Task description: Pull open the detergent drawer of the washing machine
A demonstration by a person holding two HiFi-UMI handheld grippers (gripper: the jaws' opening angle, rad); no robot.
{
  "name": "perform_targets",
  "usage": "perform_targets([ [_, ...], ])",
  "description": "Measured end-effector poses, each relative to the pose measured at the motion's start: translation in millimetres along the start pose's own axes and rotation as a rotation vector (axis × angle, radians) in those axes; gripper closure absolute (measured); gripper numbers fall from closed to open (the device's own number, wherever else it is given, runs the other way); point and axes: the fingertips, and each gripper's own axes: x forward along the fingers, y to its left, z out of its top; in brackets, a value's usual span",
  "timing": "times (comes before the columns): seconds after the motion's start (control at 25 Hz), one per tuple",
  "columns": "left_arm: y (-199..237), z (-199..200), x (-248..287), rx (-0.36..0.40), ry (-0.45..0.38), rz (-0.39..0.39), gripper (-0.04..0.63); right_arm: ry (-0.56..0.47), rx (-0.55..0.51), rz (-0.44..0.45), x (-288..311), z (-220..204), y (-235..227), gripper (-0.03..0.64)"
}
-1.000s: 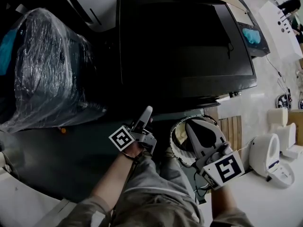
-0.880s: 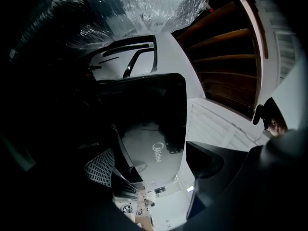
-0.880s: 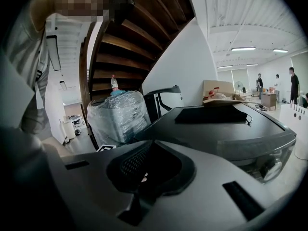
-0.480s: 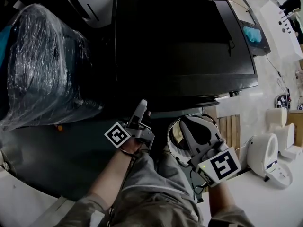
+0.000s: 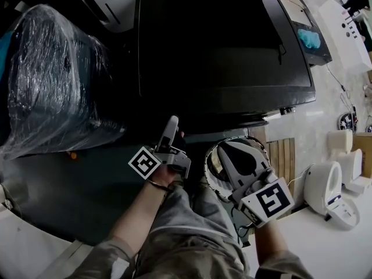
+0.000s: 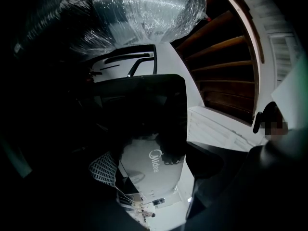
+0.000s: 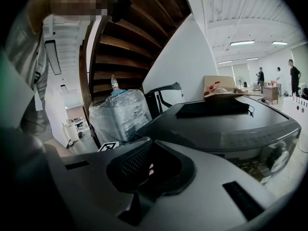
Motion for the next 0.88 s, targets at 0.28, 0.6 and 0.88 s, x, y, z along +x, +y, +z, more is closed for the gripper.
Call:
perform_targets([
  [0.28,0,-5,-8,-0.006,0.008,-0.004,0.147,0.015,-0.008,-0.009,-12,-8,-2,0.584],
  [0.6,-5,-23,-39,-0.006,0.043,-0.002,0.147,0.015,-0.005,-0.016,-27,-9,6,0.584],
  [0.88,-10,-42,-71,-0.004,0.029,0.012,0.147,0.011,0.021,-0.016,-42,-16,19,0.584],
])
